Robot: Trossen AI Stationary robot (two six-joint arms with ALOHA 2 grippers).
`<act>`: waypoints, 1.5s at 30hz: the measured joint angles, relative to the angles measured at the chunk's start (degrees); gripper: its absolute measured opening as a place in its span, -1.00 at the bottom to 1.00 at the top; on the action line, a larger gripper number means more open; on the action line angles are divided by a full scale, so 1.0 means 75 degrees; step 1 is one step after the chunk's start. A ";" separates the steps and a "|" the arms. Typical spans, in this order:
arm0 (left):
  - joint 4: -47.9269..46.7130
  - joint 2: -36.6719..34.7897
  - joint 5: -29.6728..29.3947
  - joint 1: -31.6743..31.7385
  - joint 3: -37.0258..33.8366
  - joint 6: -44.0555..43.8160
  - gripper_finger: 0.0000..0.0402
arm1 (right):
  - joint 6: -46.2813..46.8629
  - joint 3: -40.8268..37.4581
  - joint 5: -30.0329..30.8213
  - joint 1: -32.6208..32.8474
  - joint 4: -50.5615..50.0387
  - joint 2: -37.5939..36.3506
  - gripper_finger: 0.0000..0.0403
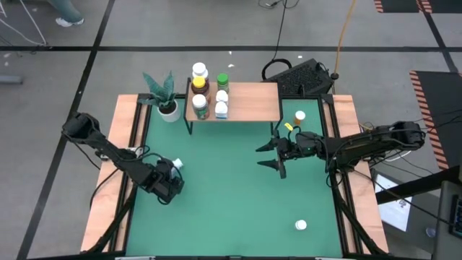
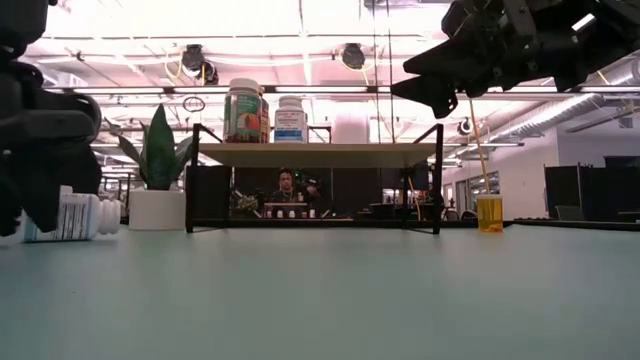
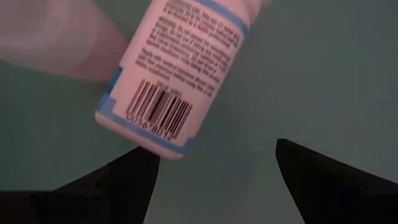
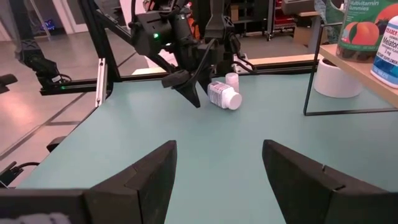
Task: Pick and place medicine bottles onto shelf by color
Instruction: Put the white blue pill bottle on the shelf
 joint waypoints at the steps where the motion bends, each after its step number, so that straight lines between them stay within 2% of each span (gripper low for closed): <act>1: 0.0012 0.0000 0.0134 0.0000 0.0001 0.0004 0.60 | 0.0000 0.0000 0.0000 0.0000 0.0000 0.0000 0.15; 4: -0.0058 0.0000 0.0524 -0.0007 0.0123 0.0168 0.60 | -0.0003 0.0000 0.0000 0.0000 0.0000 0.0000 0.15; 8: -0.0841 0.0000 0.0429 -0.0104 0.0670 0.0191 0.60 | -0.0013 0.0000 0.0000 0.0000 -0.0003 0.0000 0.15; 15: -0.2356 -0.0004 -0.1037 -0.0168 0.1687 0.0340 0.60 | -0.0030 0.0000 0.0000 0.0000 -0.0003 0.0000 0.15; 18: -0.2331 -0.0003 -0.1230 -0.0045 0.1634 0.0496 0.60 | -0.0030 0.0000 -0.0002 0.0000 -0.0003 0.0000 0.15; 23: -0.2164 0.0079 -0.1114 0.0064 0.1490 0.0519 0.60 | -0.0037 0.0000 -0.0003 0.0000 -0.0004 0.0000 0.15; 35: -0.0558 0.0716 -0.1071 0.0064 0.1478 0.1265 0.60 | -0.0092 0.0000 -0.0003 0.0000 -0.0006 0.0000 0.15; 40: -0.0637 0.0720 -0.1063 0.0064 0.1551 0.1304 0.60 | -0.0091 0.0000 -0.0003 0.0000 -0.0023 0.0000 0.15; 45: -0.1548 0.0670 -0.1069 0.0064 0.1852 0.1578 0.60 | -0.0098 0.0000 -0.0003 0.0000 -0.0012 0.0000 0.15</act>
